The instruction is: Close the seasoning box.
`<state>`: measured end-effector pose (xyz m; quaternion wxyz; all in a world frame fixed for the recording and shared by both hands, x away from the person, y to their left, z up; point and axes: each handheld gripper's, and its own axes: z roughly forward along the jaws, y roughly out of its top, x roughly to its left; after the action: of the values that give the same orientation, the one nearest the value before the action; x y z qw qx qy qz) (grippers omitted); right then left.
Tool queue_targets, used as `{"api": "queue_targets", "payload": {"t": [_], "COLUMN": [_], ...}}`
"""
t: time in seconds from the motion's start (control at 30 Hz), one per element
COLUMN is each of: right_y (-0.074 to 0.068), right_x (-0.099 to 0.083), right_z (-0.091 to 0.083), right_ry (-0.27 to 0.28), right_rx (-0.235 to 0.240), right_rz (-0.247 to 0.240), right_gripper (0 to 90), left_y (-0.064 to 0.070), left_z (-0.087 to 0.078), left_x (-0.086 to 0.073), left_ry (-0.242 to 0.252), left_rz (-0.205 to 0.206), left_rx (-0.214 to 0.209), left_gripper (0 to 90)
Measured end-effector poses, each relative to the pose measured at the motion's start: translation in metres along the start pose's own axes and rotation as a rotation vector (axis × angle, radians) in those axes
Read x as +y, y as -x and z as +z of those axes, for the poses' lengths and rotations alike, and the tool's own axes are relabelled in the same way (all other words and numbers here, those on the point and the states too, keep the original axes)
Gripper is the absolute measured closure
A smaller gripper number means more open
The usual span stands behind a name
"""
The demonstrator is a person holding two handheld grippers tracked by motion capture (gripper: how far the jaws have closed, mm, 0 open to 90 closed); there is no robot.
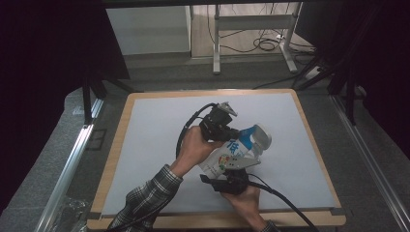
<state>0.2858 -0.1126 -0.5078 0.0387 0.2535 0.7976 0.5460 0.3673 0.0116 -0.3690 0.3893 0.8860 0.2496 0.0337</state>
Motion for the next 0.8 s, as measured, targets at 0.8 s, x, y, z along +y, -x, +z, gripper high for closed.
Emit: {"api": "queue_targets", "payload": {"t": [0.8], "right_y": [0.005], "right_x": [-0.009], "right_z": [0.003], "right_ry": [-0.063], "right_rx": [-0.062], "right_rz": [-0.041], "right_gripper": [57.7], "left_y": [-0.007], "left_z": [-0.014], "left_x": [-0.014], "left_ry": [0.027], "left_rz": [-0.036], "left_rx": [-0.055], "left_gripper": [88.5]}}
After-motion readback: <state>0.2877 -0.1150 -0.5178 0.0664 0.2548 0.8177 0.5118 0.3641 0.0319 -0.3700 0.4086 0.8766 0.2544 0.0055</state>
